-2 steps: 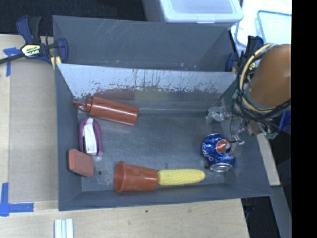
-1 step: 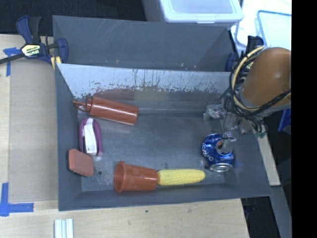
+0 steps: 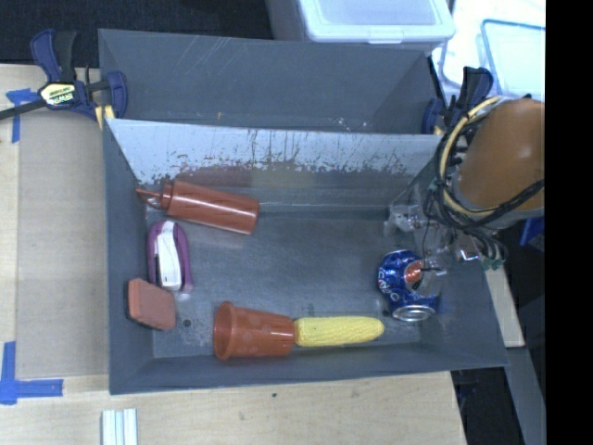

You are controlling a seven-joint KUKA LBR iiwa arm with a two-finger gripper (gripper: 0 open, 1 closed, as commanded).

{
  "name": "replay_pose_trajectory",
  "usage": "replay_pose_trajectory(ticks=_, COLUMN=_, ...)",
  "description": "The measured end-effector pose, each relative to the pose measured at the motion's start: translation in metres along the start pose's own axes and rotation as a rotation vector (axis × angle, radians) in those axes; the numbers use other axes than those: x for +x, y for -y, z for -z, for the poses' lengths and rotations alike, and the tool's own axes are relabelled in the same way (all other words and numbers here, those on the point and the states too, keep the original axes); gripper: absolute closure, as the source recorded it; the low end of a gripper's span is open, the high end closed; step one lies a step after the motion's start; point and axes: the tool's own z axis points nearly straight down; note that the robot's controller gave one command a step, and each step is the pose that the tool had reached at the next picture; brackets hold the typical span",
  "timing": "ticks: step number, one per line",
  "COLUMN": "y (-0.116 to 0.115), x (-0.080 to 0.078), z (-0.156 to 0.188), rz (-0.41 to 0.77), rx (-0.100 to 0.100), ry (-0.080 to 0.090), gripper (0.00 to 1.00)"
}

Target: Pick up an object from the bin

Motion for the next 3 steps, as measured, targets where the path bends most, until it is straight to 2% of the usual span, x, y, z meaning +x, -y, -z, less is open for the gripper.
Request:
replay_pose_trajectory(ticks=1, y=0.024, x=-0.007, z=-0.053, rz=0.119, rx=0.001, ry=0.008, gripper=0.00)
replay_pose_trajectory(ticks=2, y=0.024, x=-0.009, z=-0.039, rz=0.123, rx=0.004, ry=0.010, gripper=0.00)
replay_pose_trajectory(ticks=3, y=0.023, x=-0.010, z=-0.058, rz=0.118, rx=-0.001, ry=0.008, gripper=0.00)
